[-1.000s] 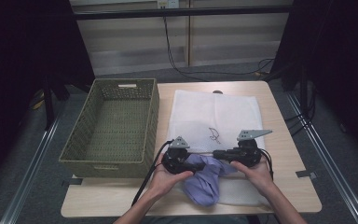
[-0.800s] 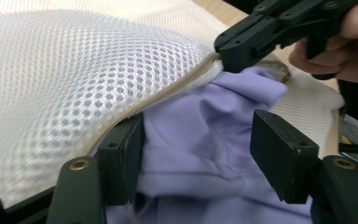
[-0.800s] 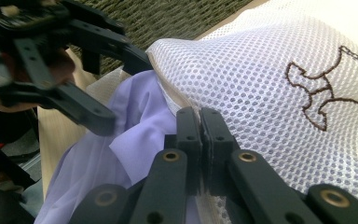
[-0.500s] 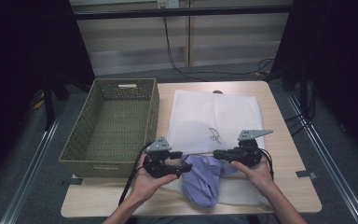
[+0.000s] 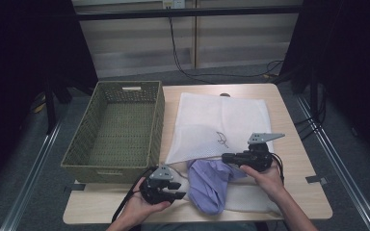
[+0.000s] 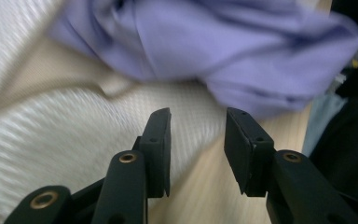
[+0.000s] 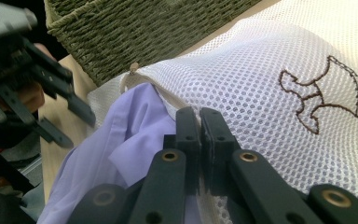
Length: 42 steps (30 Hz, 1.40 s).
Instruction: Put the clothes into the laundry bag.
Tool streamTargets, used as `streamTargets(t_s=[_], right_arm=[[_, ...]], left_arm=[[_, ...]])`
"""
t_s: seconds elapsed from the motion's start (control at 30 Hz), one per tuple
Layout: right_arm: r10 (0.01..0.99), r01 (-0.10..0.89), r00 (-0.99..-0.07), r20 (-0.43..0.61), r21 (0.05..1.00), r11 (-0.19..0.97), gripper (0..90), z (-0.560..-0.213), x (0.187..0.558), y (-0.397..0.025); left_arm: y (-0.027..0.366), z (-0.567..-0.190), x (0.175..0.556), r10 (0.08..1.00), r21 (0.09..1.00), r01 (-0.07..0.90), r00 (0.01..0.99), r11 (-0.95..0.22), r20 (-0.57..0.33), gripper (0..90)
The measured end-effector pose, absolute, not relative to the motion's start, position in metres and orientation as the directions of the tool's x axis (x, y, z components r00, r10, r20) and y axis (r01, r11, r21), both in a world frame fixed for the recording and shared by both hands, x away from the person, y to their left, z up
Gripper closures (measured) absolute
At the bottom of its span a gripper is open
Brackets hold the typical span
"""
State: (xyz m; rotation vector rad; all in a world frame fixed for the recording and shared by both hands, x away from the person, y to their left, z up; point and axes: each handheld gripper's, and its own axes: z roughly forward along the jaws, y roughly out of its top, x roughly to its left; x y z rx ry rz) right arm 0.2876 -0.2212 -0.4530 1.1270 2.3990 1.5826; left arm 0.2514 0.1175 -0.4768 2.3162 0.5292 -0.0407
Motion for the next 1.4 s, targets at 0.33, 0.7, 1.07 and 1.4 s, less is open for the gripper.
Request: streamTargets(t_s=[0.33, 0.7, 1.07, 1.4], right_arm=[[0.594, 0.532, -0.736, 0.324, 0.820, 0.213, 85.8, -0.452, 0.287, -0.222], [0.583, 0.498, -0.745, 0.323, 0.851, 0.165, 75.3, -0.435, 0.279, -0.229], [0.491, 0.511, -0.796, 0.353, 0.827, 0.235, 58.4, -0.435, 0.252, -0.206], [0.478, 0.542, -0.803, 0.356, 0.768, 0.341, 40.8, -0.460, 0.237, -0.181]], left_arm=[[0.104, -0.486, 0.250, 0.333, 0.612, 0.346, 0.932, -0.711, -0.141, 72.2], [0.093, -0.486, 0.245, 0.312, 0.606, 0.328, 0.940, -0.725, -0.137, 83.0], [0.095, -0.487, 0.246, 0.325, 0.609, 0.348, 0.933, -0.713, -0.153, 83.1], [0.094, -0.487, 0.248, 0.312, 0.605, 0.342, 0.937, -0.719, -0.159, 83.3]])
